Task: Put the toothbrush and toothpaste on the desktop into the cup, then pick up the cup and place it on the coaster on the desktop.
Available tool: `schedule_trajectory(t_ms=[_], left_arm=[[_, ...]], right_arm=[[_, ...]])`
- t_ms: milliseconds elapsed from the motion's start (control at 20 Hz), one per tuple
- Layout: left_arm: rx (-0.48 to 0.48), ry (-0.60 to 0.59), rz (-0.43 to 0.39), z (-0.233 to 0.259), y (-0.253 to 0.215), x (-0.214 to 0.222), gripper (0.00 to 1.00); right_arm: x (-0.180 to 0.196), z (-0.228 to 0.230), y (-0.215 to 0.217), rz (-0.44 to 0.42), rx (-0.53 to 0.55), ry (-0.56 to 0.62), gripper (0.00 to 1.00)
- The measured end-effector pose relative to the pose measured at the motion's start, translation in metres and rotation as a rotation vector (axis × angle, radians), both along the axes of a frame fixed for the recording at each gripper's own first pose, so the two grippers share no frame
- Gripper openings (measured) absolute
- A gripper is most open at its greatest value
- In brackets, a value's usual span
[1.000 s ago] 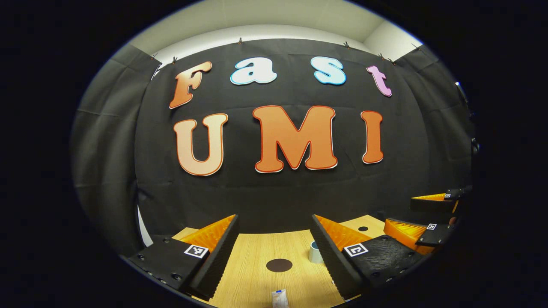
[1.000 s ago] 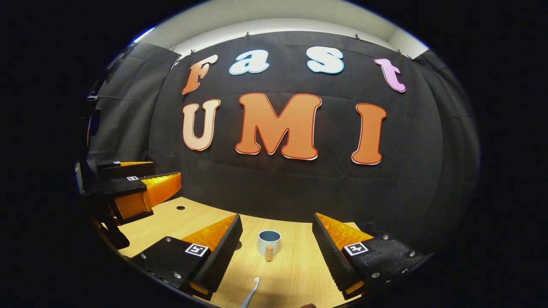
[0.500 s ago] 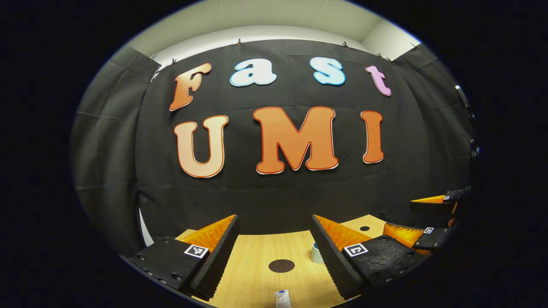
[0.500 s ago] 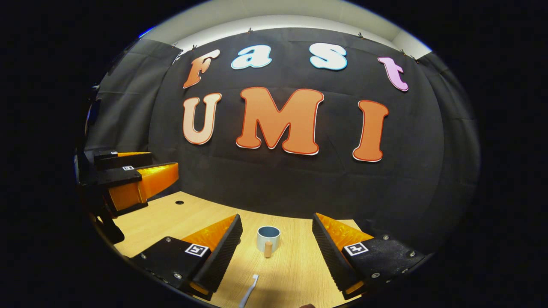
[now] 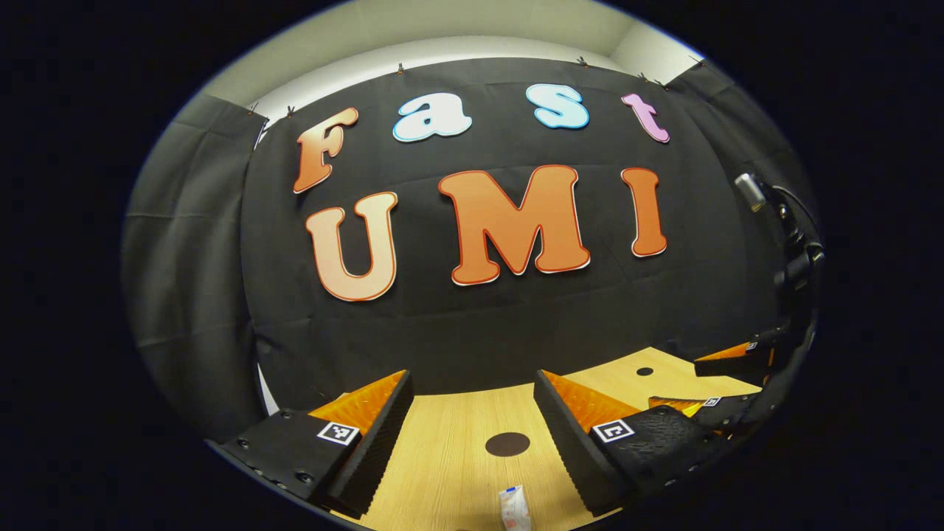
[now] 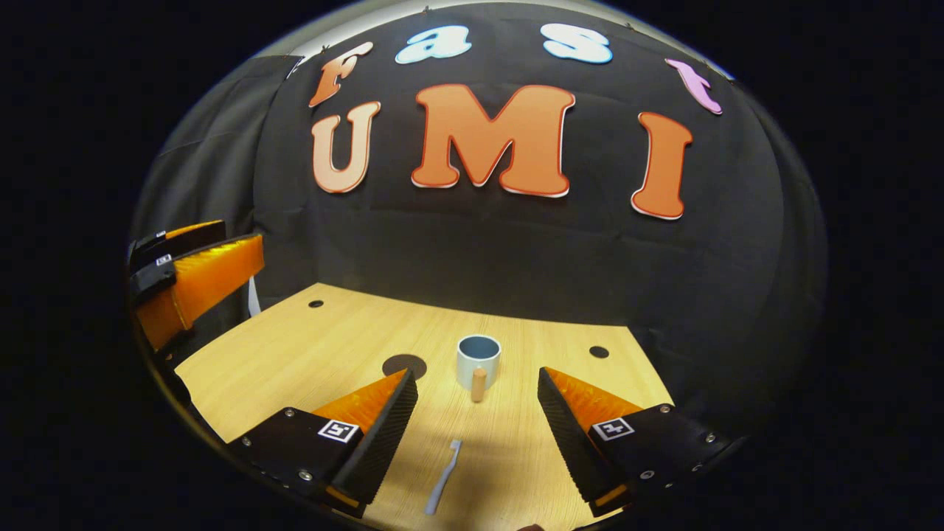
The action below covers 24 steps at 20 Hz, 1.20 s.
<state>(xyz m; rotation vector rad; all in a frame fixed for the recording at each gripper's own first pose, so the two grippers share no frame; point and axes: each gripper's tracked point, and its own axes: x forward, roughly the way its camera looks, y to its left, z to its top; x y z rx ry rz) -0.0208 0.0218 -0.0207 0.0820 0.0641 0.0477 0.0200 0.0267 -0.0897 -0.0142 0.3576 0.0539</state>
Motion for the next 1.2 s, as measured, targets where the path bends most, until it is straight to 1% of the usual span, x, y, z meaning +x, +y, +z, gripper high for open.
schedule_trajectory(t_ms=[150,300,450,550,700,850,900,1100,1150,1200], left_arm=[[0.003,0.033,0.034,-0.011,0.012,-0.008,0.99],[0.02,0.077,0.073,-0.03,0.024,-0.015,0.99],[0.041,0.122,0.103,-0.045,0.034,-0.022,0.99],[0.047,0.135,0.12,-0.051,0.039,-0.027,0.99],[0.048,0.152,0.143,-0.056,0.047,-0.029,0.99],[0.046,0.157,0.164,-0.062,0.055,-0.031,0.99],[0.044,0.159,0.169,-0.062,0.057,-0.031,0.99],[0.055,0.154,0.189,-0.059,0.066,-0.031,0.99],[0.055,0.154,0.194,-0.06,0.067,-0.031,0.99],[0.053,0.156,0.2,-0.059,0.071,-0.031,0.99]], right_arm=[[-0.001,-0.031,0.011,0.032,0.014,0.118,0.99],[-0.001,-0.058,0.017,0.043,0.037,0.225,0.99],[-0.001,-0.076,0.018,0.05,0.008,0.302,0.99],[-0.002,-0.092,0.018,0.048,-0.02,0.361,0.97],[-0.003,-0.112,0.02,0.051,-0.012,0.467,0.92],[-0.004,-0.135,0.021,0.054,-0.041,0.557,0.88],[-0.007,-0.145,0.021,0.06,-0.048,0.595,0.84],[-0.021,-0.186,0.029,0.079,-0.03,0.765,0.76],[-0.022,-0.196,0.031,0.08,-0.029,0.795,0.75],[-0.024,-0.205,0.031,0.084,-0.035,0.822,0.71]])
